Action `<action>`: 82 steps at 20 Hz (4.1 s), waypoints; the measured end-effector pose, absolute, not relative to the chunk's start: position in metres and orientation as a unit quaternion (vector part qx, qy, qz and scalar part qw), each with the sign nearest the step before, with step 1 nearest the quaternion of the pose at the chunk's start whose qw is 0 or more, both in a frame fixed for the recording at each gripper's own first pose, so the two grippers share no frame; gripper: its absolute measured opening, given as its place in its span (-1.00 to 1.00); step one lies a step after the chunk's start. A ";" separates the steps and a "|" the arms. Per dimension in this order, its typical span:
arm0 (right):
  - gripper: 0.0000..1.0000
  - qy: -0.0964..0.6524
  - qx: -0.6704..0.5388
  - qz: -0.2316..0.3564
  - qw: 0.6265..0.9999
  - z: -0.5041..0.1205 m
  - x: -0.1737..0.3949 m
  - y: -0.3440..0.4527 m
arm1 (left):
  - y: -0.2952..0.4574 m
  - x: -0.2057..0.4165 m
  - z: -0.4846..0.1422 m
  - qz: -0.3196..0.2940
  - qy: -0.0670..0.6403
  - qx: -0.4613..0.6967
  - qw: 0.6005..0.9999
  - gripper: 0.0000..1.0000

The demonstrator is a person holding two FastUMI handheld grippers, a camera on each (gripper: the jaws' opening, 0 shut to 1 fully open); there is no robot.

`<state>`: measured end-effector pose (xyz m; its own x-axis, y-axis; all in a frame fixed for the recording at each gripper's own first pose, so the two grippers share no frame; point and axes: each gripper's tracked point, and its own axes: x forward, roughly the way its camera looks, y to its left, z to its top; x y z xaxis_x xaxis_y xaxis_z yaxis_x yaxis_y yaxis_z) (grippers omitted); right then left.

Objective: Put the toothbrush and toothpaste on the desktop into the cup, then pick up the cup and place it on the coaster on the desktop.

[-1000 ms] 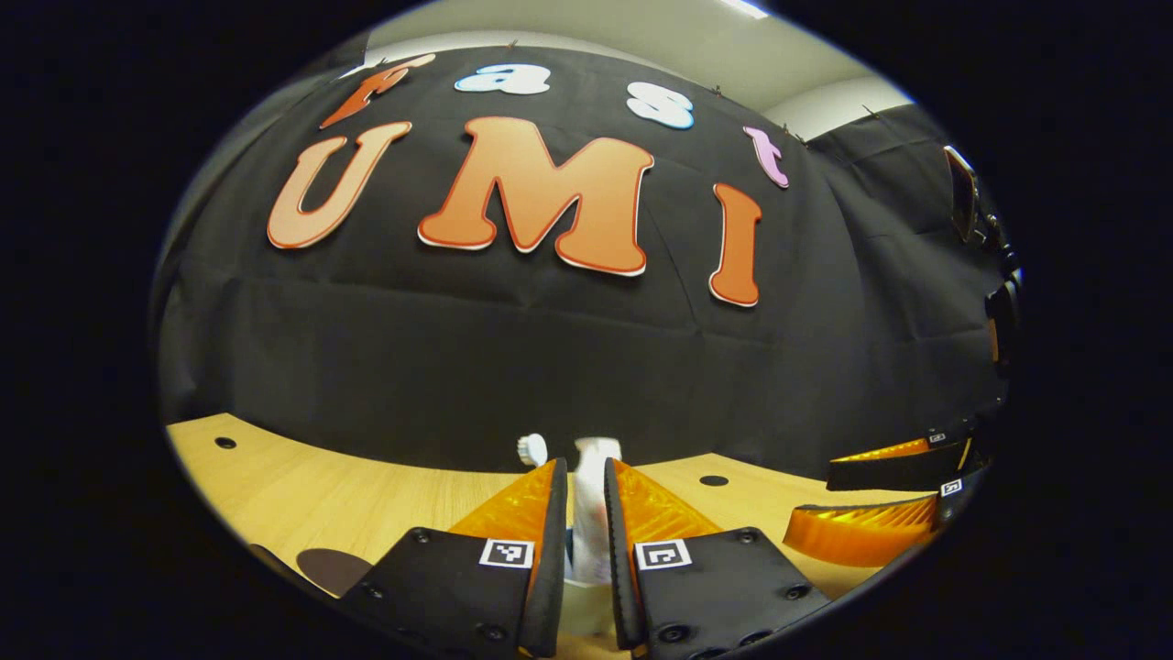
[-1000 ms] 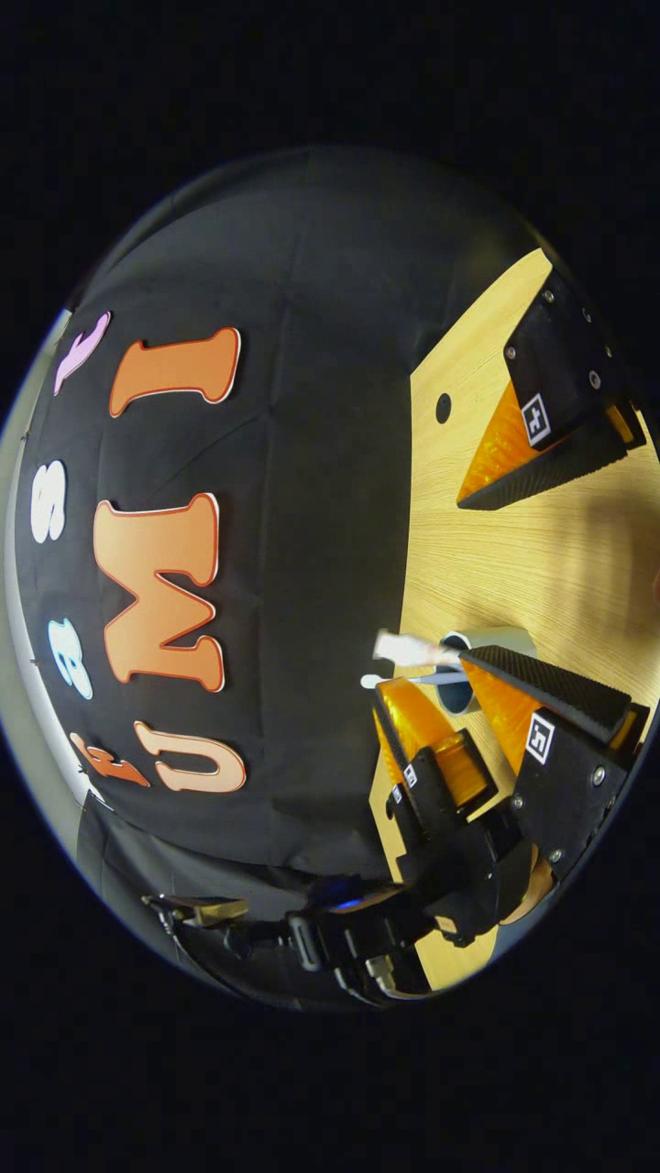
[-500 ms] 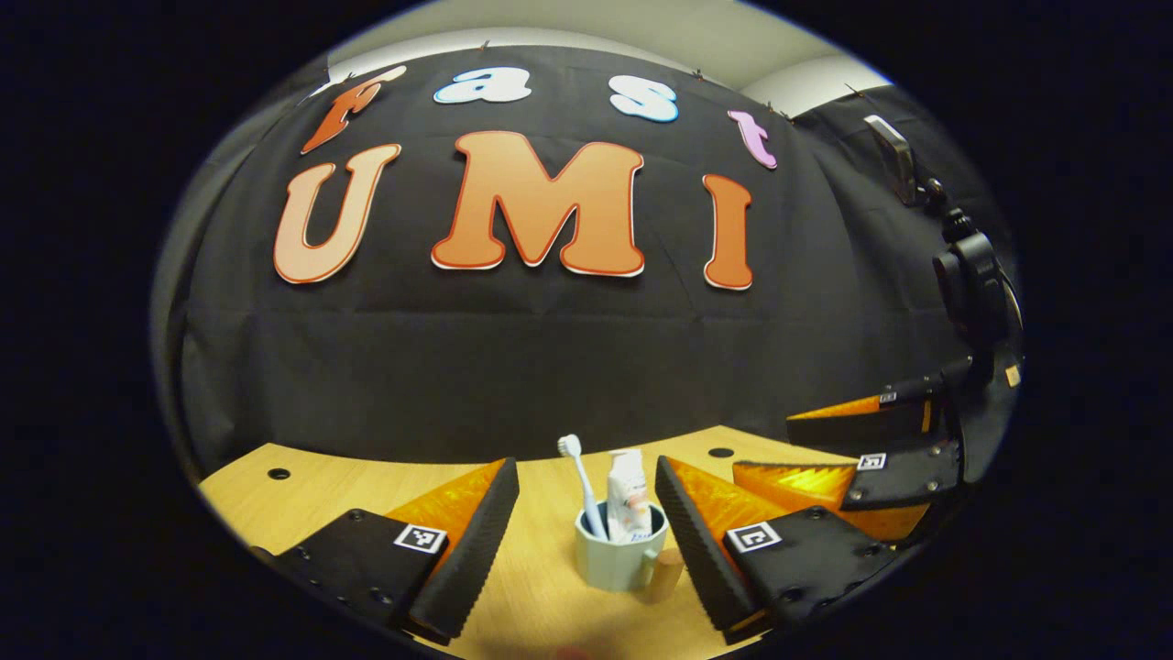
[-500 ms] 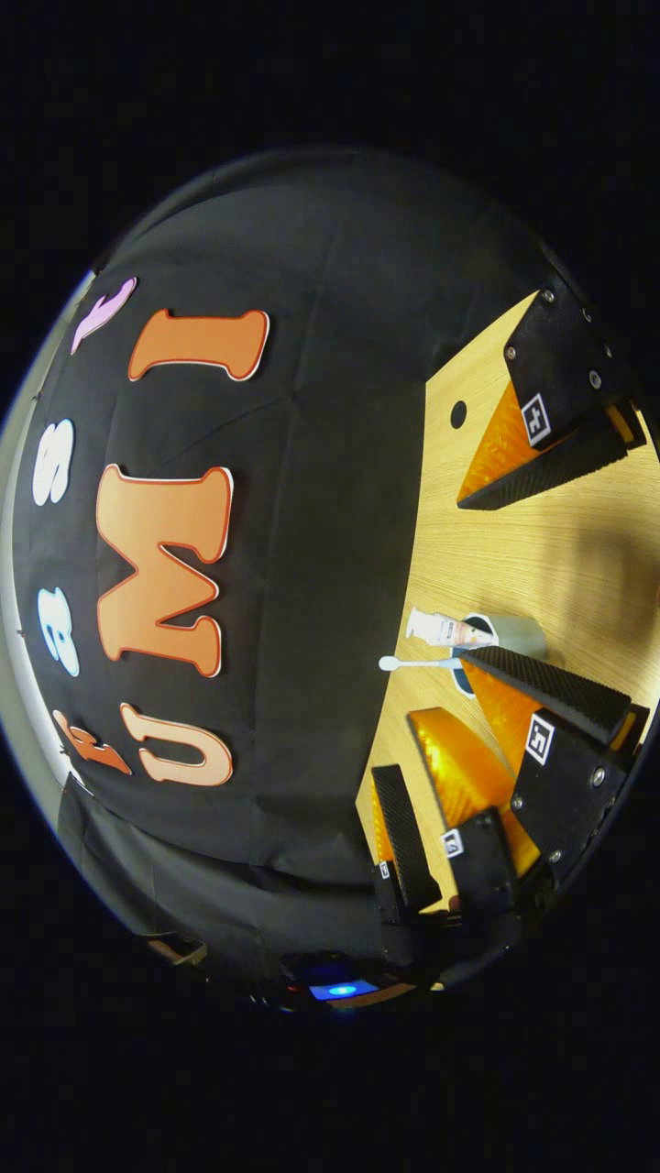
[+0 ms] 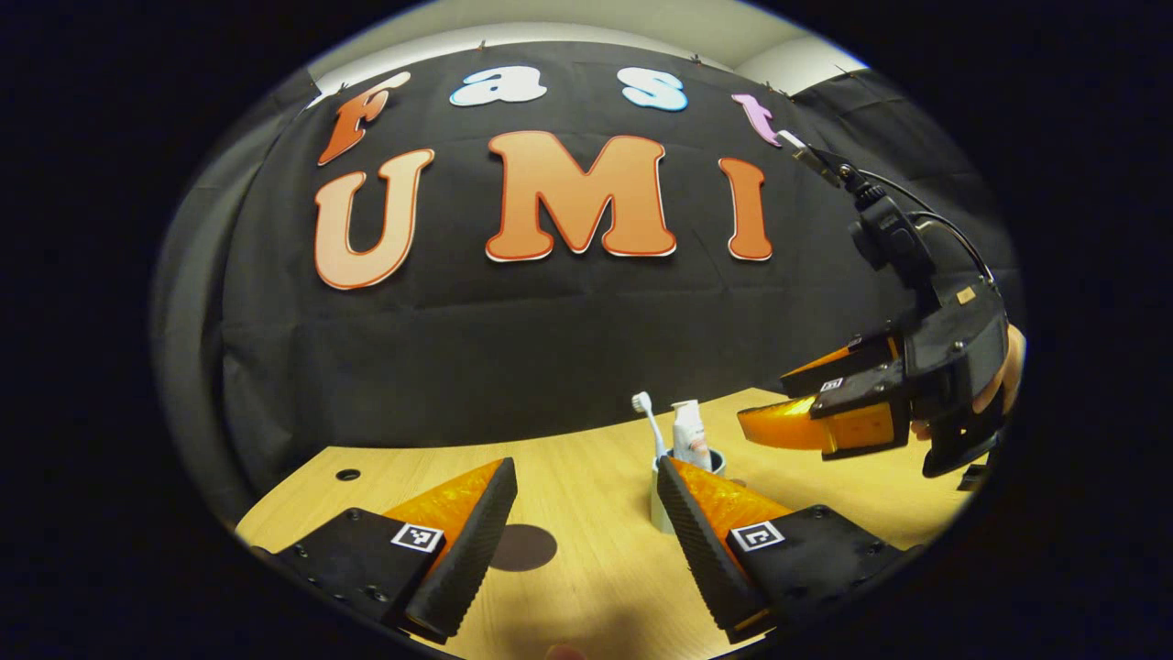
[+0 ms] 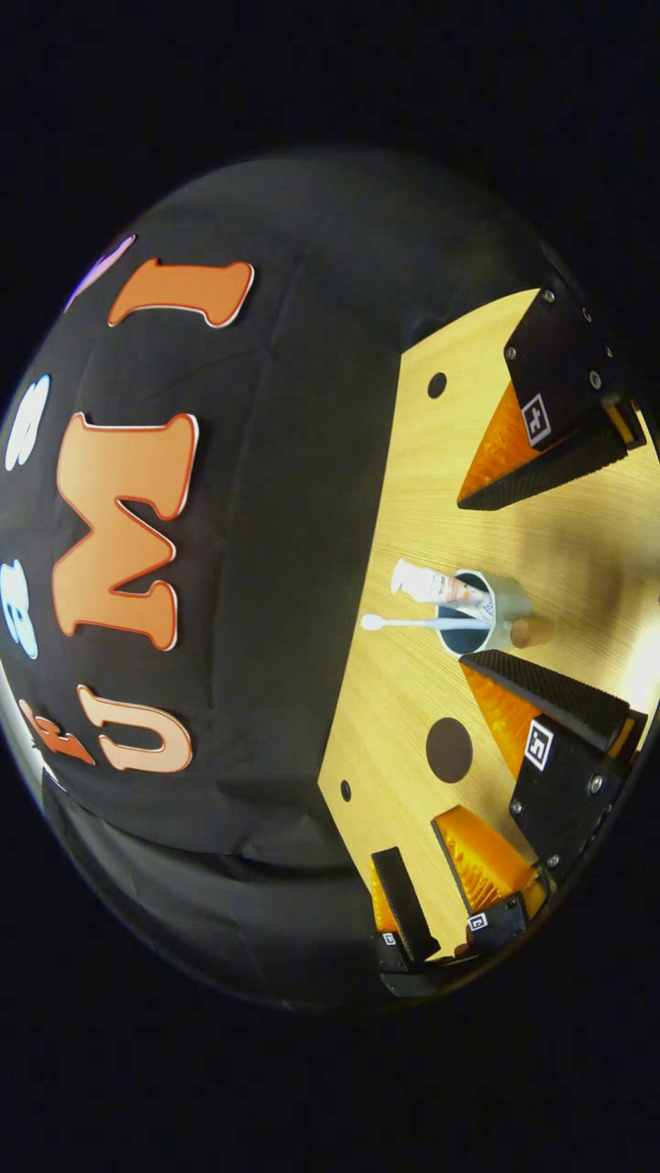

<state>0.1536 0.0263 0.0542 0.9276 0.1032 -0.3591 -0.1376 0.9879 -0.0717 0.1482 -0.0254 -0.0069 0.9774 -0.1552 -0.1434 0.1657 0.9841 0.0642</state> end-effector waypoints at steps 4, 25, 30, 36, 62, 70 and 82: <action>0.85 0.226 -0.030 0.082 0.970 0.042 0.163 0.040 | 0.013 0.128 -0.018 -0.049 0.086 0.040 0.994 0.96; 0.46 0.508 0.013 0.039 0.861 -0.065 0.181 0.052 | 0.051 0.108 -0.059 -0.028 0.126 0.002 0.992 0.96; 0.31 0.507 0.013 0.021 0.862 -0.063 0.180 0.055 | 0.049 0.100 -0.063 -0.025 0.131 -0.012 0.991 0.96; -0.47 0.511 -0.008 0.013 0.860 -0.064 0.175 0.051 | 0.053 0.095 -0.059 -0.021 0.128 -0.016 0.991 0.96; -0.62 0.434 -0.100 0.145 0.884 -0.038 0.183 0.086 | 0.102 0.068 -0.076 0.021 0.126 -0.030 0.991 0.96; -0.62 0.443 -0.105 0.161 0.876 -0.054 0.190 0.119 | 0.131 0.058 -0.080 0.045 0.124 -0.028 0.991 0.96; 0.67 0.337 -0.038 0.156 0.928 0.003 0.150 0.047 | 0.097 0.064 -0.053 0.025 0.096 -0.038 0.994 0.96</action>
